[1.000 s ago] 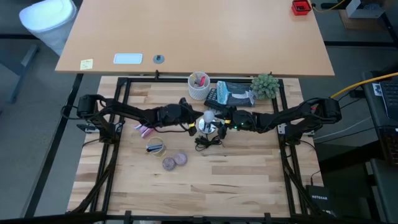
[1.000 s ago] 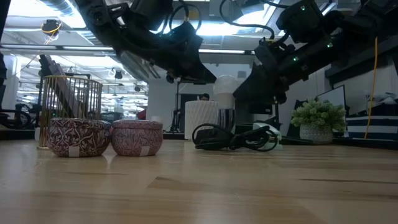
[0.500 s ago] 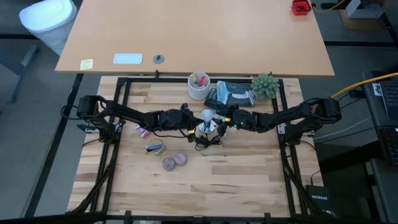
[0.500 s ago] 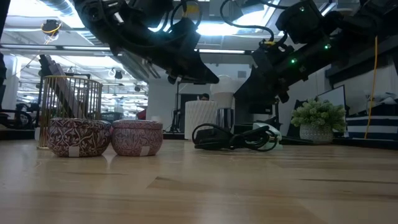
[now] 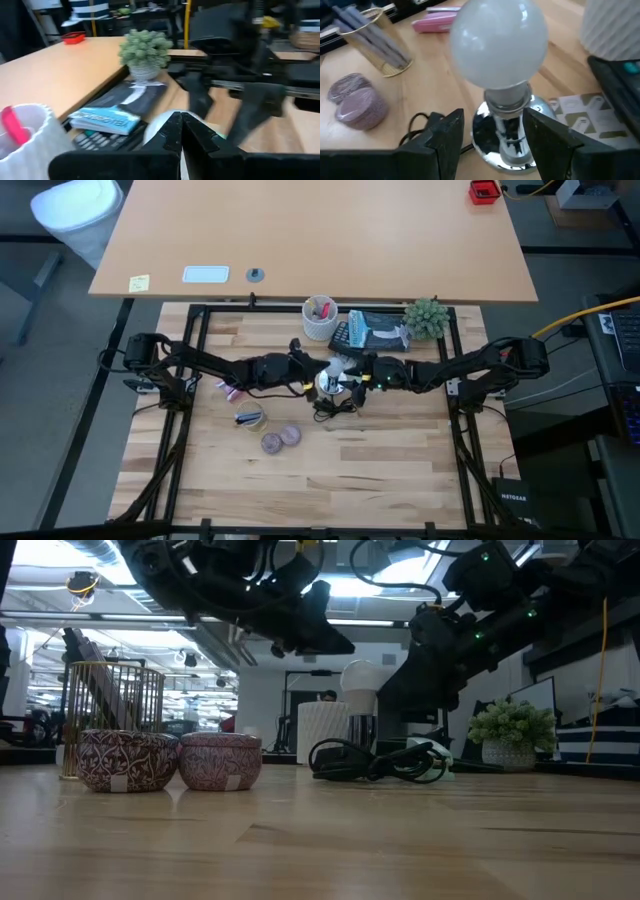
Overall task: Screw lightbulb
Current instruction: Remove the white lightbulb from the silver lamp
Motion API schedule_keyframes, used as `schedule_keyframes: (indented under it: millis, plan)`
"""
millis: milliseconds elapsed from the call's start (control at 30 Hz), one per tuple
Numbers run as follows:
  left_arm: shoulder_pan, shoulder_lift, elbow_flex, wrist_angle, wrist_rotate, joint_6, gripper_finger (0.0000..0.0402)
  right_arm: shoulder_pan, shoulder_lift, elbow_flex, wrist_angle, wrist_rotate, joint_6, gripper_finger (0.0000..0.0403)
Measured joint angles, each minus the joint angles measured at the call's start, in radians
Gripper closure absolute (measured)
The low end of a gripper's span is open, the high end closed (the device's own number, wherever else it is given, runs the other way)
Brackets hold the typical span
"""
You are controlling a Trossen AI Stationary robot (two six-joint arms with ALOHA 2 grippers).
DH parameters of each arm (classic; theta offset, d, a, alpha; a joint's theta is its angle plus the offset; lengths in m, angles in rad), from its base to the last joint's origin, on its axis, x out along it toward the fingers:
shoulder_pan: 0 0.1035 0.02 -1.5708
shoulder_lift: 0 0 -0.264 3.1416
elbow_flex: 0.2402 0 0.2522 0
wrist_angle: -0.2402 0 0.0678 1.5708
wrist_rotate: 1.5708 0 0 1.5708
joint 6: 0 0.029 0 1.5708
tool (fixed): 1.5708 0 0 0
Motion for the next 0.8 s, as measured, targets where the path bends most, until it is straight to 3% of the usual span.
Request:
schedule_keyframes:
  millis: [367,600,800]
  plan:
    - [0.095,0.0,0.0,-0.07,-0.046,-0.133,0.0401,0.001,0.0,0.0,0.034,0.042,-0.007,0.0197]
    - [0.093,0.0,0.0,-0.131,0.073,-0.14,0.0401,0.001,0.0,0.0,0.033,0.081,-0.028,0.0197]
    - [0.057,0.0,0.0,-0.132,0.073,-0.111,0.0401,0.001,0.0,0.0,0.028,0.119,-0.029,0.0197]
